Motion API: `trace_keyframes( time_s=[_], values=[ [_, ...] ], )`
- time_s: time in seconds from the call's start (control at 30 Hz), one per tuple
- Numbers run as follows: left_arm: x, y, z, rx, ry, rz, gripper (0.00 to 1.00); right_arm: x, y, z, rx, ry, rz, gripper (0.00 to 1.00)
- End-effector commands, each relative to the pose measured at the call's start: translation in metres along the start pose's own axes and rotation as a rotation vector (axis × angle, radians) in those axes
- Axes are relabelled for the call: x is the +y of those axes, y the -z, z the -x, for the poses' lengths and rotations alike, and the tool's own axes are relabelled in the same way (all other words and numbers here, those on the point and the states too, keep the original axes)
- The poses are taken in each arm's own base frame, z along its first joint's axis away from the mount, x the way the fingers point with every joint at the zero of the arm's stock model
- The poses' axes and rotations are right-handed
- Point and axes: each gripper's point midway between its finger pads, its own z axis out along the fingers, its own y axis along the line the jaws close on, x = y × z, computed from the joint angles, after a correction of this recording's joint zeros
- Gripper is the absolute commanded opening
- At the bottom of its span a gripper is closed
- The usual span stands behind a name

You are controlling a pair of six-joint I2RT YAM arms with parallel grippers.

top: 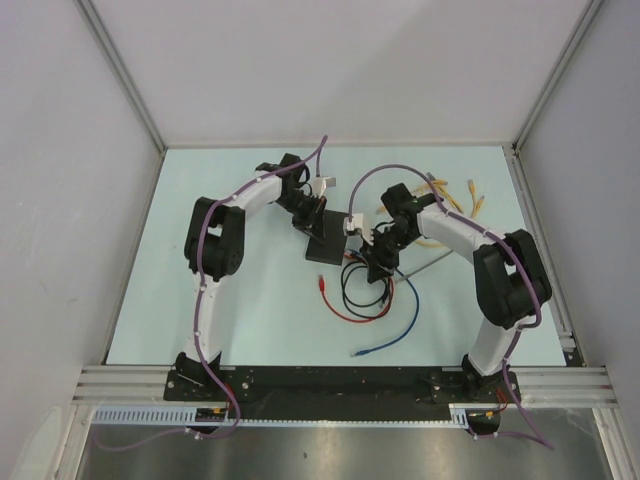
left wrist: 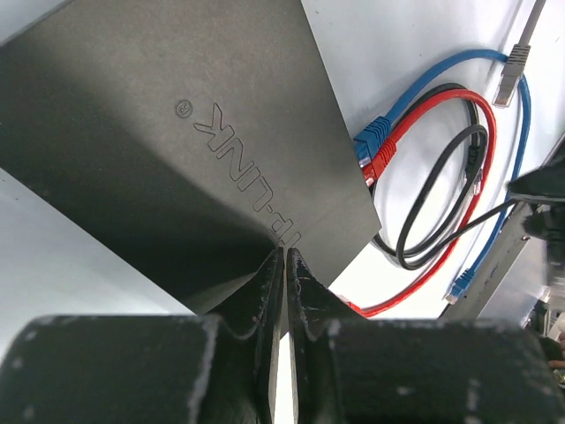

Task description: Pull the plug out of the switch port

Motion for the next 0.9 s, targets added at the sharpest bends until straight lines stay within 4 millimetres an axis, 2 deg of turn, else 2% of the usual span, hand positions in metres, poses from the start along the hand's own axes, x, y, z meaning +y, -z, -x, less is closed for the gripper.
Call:
trace_keyframes(
  time_s=[0.0,0.13,0.23,0.37,0.6,0.87],
  values=[
    [0.005,0.003,0.007,-0.013,-0.038,0.054,0.12,-0.01,-0.019,0.004,0.01,0.111,-0.007,0.43],
    [0.002,0.007,0.001,-0.007,-0.044,0.059,0.12,-0.02,-0.031,0.014,-0.004,0.123,-0.041,0.45],
    [0.001,0.011,-0.002,-0.006,-0.047,0.067,0.12,-0.032,-0.033,0.026,-0.033,0.143,-0.102,0.48],
    [0.0,0.013,-0.008,-0.003,-0.045,0.076,0.12,-0.044,-0.039,0.04,-0.063,0.237,-0.149,0.49],
    [-0.003,0.02,-0.016,-0.001,-0.058,0.095,0.13,-0.052,-0.059,0.028,0.007,0.357,-0.142,0.52],
    [-0.002,0.02,-0.017,0.002,-0.056,0.099,0.13,-0.051,-0.065,0.02,0.051,0.435,-0.119,0.52]
  ],
)
